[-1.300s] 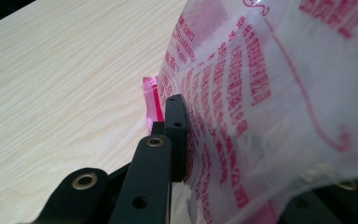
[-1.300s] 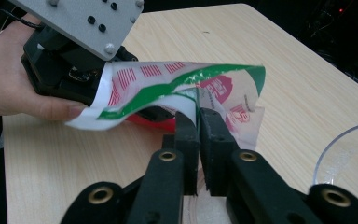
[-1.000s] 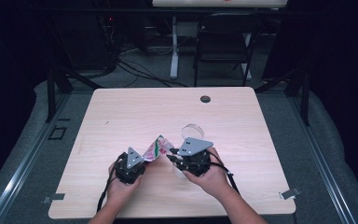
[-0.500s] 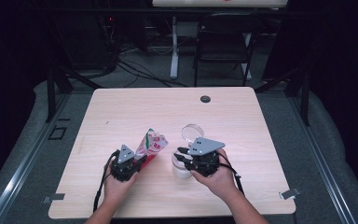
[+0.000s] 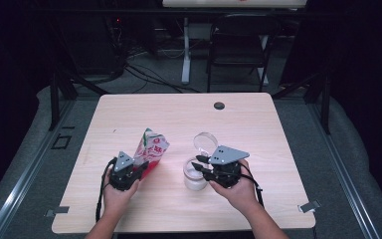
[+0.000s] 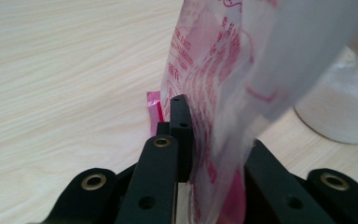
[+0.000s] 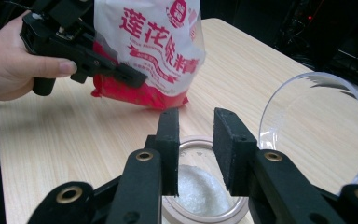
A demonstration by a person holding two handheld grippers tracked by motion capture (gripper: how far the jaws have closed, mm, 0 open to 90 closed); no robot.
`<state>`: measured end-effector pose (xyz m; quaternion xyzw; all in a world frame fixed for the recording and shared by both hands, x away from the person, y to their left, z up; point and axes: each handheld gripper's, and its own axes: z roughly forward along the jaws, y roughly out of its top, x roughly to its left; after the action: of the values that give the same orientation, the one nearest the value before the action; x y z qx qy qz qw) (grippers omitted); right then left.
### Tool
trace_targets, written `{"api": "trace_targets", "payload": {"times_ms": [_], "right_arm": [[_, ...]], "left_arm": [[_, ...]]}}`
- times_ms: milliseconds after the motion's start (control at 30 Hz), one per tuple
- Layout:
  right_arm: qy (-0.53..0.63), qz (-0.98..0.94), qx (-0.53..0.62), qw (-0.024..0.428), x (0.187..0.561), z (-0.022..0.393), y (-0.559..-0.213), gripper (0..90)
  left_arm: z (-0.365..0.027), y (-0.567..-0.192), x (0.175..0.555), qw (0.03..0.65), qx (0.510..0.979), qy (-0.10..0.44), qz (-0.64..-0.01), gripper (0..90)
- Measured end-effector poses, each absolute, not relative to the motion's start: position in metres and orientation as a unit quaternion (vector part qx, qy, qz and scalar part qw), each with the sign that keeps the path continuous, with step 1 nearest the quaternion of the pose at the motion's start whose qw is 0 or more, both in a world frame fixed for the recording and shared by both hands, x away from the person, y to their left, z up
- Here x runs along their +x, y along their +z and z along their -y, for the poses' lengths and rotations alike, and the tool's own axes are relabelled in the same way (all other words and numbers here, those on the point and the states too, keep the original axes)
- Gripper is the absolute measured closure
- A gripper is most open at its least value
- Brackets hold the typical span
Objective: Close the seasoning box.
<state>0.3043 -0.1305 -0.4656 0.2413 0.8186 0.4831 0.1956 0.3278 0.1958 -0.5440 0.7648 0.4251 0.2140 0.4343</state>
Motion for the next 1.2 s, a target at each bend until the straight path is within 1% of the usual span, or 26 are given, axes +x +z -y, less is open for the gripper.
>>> {"api": "trace_targets", "payload": {"times_ms": [500,700,1000,1200], "right_arm": [[0.487,-0.811,0.253,0.203,0.305,0.140,-0.464,71.7],[0.490,-0.808,0.257,0.205,0.306,0.144,-0.463,71.7],[0.490,-0.807,0.262,0.202,0.307,0.145,-0.466,71.7],[0.494,-0.804,0.265,0.201,0.307,0.146,-0.468,71.6]], "left_arm": [[-0.229,-0.537,0.329,0.431,0.738,0.248,-0.457,85.3],[-0.242,-0.540,0.333,0.423,0.727,0.257,-0.477,85.4],[-0.255,-0.541,0.335,0.408,0.719,0.280,-0.488,85.5],[-0.259,-0.547,0.336,0.401,0.719,0.274,-0.497,85.5]]}}
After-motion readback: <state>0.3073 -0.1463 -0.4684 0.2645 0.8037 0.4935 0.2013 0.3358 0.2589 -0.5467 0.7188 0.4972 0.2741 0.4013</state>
